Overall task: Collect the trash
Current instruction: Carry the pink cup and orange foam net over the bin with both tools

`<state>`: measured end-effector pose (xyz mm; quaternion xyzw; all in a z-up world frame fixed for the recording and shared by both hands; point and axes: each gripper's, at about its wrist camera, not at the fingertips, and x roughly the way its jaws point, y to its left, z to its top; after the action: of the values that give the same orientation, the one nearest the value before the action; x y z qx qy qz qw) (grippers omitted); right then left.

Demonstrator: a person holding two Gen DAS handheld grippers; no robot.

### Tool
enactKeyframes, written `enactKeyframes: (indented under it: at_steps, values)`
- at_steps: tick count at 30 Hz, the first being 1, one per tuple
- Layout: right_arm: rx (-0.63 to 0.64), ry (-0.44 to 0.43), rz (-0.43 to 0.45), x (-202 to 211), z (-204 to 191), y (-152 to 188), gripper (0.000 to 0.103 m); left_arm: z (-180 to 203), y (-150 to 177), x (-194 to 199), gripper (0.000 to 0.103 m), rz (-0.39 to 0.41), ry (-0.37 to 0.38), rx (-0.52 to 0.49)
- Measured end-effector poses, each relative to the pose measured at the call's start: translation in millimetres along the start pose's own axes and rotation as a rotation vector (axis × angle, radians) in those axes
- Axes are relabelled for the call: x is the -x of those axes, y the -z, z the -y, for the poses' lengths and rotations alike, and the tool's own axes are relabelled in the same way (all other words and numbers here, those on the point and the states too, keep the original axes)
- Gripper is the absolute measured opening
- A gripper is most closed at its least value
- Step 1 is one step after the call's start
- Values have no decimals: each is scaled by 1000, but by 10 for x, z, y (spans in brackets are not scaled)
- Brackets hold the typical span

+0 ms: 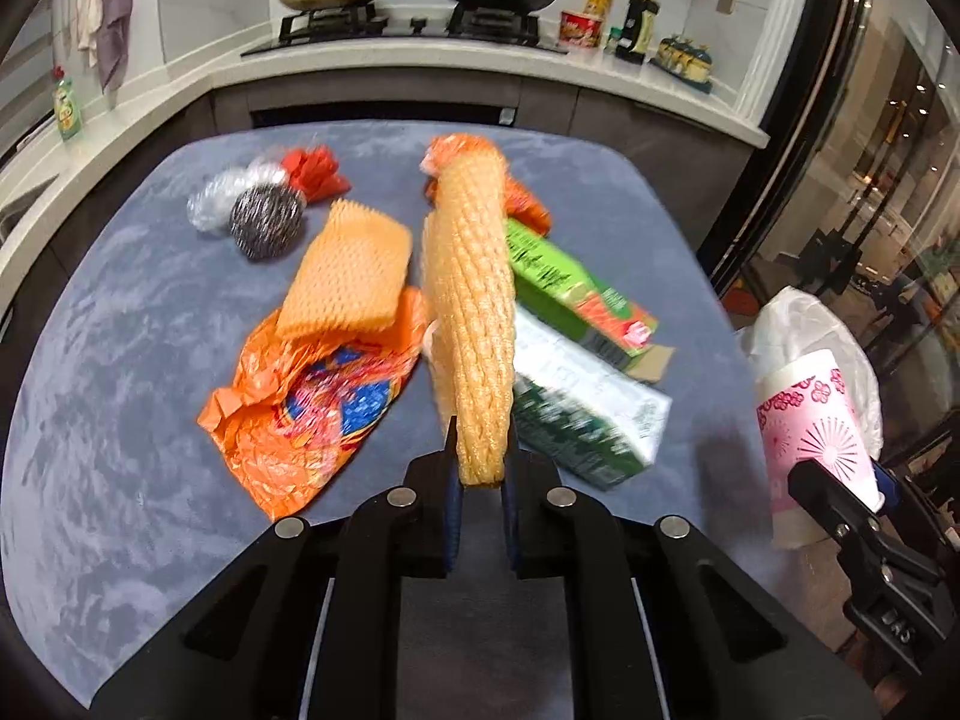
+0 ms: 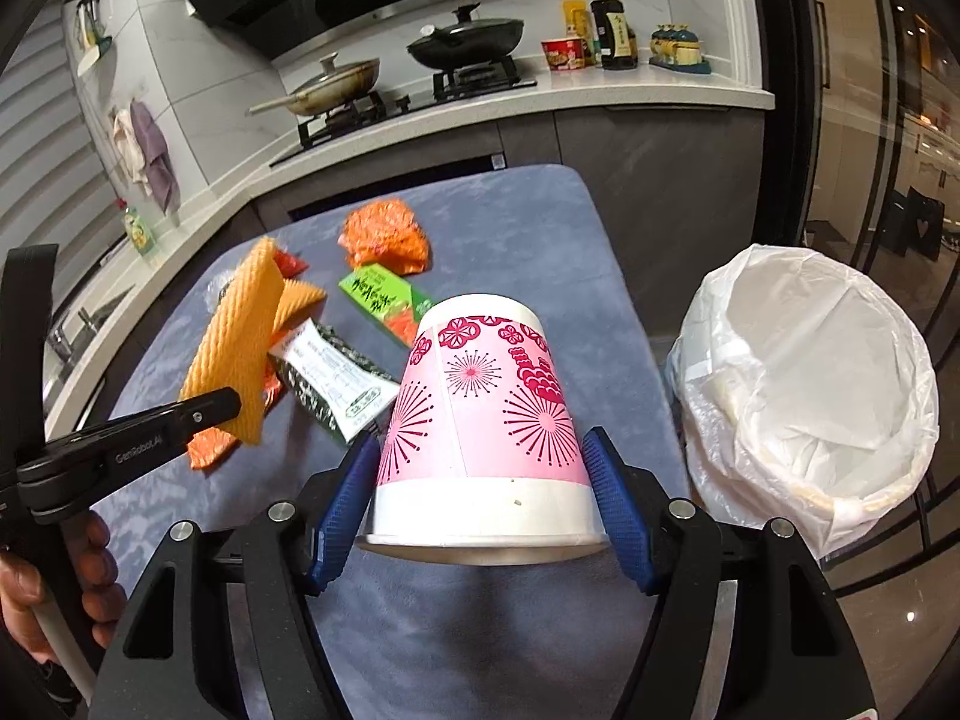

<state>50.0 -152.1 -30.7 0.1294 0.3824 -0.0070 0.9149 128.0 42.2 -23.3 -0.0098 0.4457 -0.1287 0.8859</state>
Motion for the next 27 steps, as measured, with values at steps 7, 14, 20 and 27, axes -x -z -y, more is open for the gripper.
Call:
enactKeyframes:
  at_steps: [7, 14, 20, 27]
  values:
    - [-57, 32, 76, 252, 316, -125, 66, 375, -137, 268, 10, 63, 65, -54]
    - [-142, 123, 135, 464, 844, -183, 66, 889, -209, 273, 10, 74, 133, -131]
    - [-235, 204, 142, 524, 1389, -158, 66, 1412, -197, 184, 10, 65, 199, -218]
    - [-316, 283, 112, 422, 1897, -112, 67, 1949, -159, -26, 10, 24, 272, -299]
